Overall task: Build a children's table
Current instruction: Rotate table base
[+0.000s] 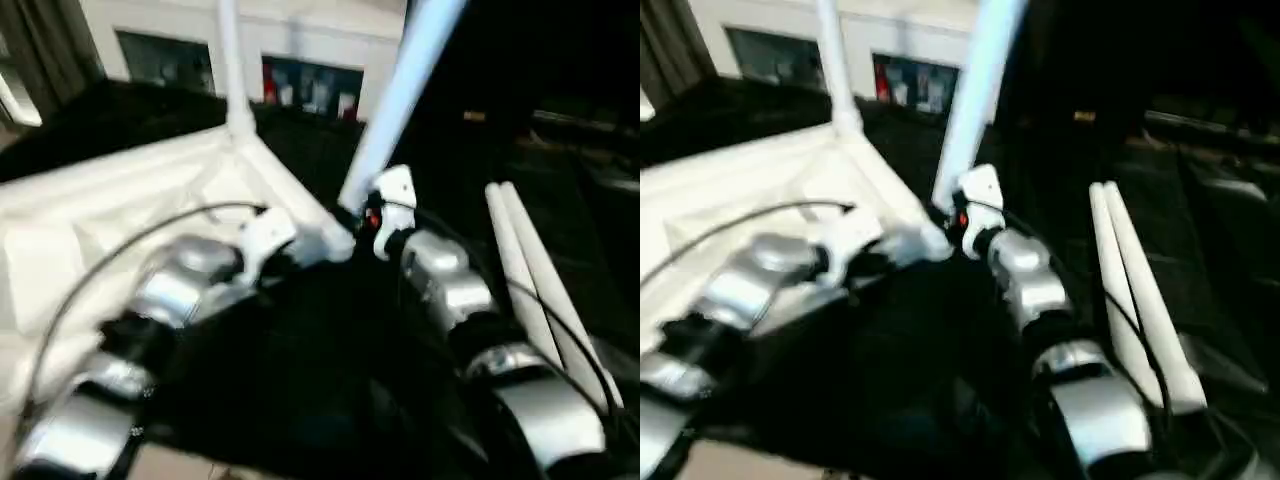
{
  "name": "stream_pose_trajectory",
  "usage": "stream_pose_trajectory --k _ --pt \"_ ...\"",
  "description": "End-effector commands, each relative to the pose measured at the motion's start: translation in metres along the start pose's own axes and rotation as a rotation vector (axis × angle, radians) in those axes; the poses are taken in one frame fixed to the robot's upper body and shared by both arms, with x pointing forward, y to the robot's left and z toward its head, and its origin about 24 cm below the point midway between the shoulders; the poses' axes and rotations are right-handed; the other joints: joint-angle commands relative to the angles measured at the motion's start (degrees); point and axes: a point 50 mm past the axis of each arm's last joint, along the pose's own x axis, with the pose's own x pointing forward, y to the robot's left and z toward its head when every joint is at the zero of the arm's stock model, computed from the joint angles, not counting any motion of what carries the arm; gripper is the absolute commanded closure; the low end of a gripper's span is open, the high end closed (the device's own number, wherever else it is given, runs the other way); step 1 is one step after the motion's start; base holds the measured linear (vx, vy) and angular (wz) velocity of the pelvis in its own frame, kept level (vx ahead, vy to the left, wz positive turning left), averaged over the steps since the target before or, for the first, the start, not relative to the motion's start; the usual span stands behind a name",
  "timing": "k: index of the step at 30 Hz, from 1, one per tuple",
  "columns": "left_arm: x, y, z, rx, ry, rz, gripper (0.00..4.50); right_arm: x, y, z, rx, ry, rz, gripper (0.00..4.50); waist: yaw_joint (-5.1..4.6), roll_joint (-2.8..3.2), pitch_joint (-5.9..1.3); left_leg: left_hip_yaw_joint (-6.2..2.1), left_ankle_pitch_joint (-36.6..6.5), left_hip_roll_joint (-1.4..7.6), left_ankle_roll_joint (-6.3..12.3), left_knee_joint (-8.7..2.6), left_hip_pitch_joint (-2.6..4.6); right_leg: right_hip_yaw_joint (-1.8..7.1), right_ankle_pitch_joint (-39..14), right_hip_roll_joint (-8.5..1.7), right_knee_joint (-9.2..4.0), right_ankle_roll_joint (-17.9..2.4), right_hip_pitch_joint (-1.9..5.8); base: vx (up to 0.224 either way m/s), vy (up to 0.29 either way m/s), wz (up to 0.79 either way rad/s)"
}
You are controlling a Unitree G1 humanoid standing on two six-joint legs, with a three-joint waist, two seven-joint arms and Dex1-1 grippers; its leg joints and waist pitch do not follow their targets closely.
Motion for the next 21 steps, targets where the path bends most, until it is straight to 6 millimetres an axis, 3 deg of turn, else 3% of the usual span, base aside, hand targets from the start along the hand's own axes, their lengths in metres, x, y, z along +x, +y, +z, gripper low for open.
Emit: stream_pose_trajectory --k 1,3,4,6,7,9,12,16,19,21 --pt "0.001 -0.023 -0.001 0.066 0.002 -0.217 4.5 -0.022 0.007 -0.053 0.067 0.281 0.132 2.64 0.26 0.84 -3.5 -0.85 -0.1 3.72 5.76 -2.9 -0.42 3.79 5.1 -5.73 -1.45 -16.3 2.94 0.105 -0.031 0.0" --pt "-0.007 -0.025 -0.002 0.086 0.004 -0.255 4.5 -0.027 0.006 -0.052 0.04 0.302 0.216 2.64 0.35 0.84 -3.7 -0.83 5.6 3.37 8.08 -2.28 -0.58 3.61 14.1 -5.41 -0.48 -17.8 3.14 0.093 -0.028 0.03" --pt "-0.015 -0.026 -0.003 0.115 0.001 -0.292 4.5 -0.033 0.007 -0.05 0.028 0.327 0.306 2.64 0.3 0.47 -3.69 -0.68 8.5 3.02 11.46 -1.65 -0.87 3.68 21.2 -5.36 0.21 -18.9 3.24 0.082 -0.027 0.06" --pt "-0.019 -0.026 -0.004 0.115 0.006 -0.304 4.5 -0.037 0.007 -0.05 0.026 0.341 0.352 2.64 0.29 0.43 -3.62 -0.69 8.1 3.34 12.63 -1.63 -0.65 3.56 21.4 -5.45 0.18 -19.1 3.09 0.062 -0.025 0.09" --pt "-0.024 -0.027 -0.005 0.124 0.009 -0.327 4.5 -0.042 0.008 -0.051 0.035 0.369 0.413 2.64 0.66 0.69 -3.54 -0.65 7.1 3.64 12.89 -1.67 -0.22 3.37 19.1 -5.25 0.11 -19.3 2.94 0.0 0.0 0.0" --pt "-0.028 -0.027 -0.006 0.124 0.013 -0.34 4.5 -0.045 0.008 -0.052 0.037 0.391 0.442 2.64 0.87 0.75 -3.37 -0.74 5.3 4.1 12.16 -1.85 -0.46 3.12 13.7 -5.26 -0.09 -19.0 3.09 0.0 0.0 0.0" --pt "-0.032 -0.026 -0.008 0.13 0.021 -0.344 4.5 -0.051 0.008 -0.057 0.03 0.42 0.475 2.64 1.05 0.73 -2.86 -0.76 -2.7 4.46 7.05 -2.61 0.03 3.36 -1.6 -5.73 -1.45 -17.3 2.71 0.0 0.0 0.0" --pt "-0.035 -0.026 -0.009 0.134 0.018 -0.338 4.5 -0.06 0.017 -0.066 0.027 0.437 0.561 2.64 1.16 0.64 -2.34 -0.99 -9.5 4.37 2.43 -3.4 0.54 3.85 -11.8 -5.93 -2.63 -14.2 2.51 0.0 0.0 0.0" --pt "-0.035 -0.027 -0.01 0.131 0.019 -0.341 4.5 -0.062 0.02 -0.07 0.02 0.443 0.569 2.64 1.13 0.62 -2.27 -1.13 -11.9 4.3 1.48 -3.69 0.78 3.9 -16.5 -5.92 -3.18 -12.9 2.45 0.0 0.0 0.0" --pt "-0.035 -0.028 -0.011 0.131 0.021 -0.341 4.5 -0.063 0.021 -0.072 0.021 0.445 0.568 2.64 1.2 0.63 -2.58 -1.22 -10.0 4.26 1.41 -3.63 0.7 3.94 -14.7 -5.91 -2.92 -12.8 2.62 0.0 0.0 0.0"
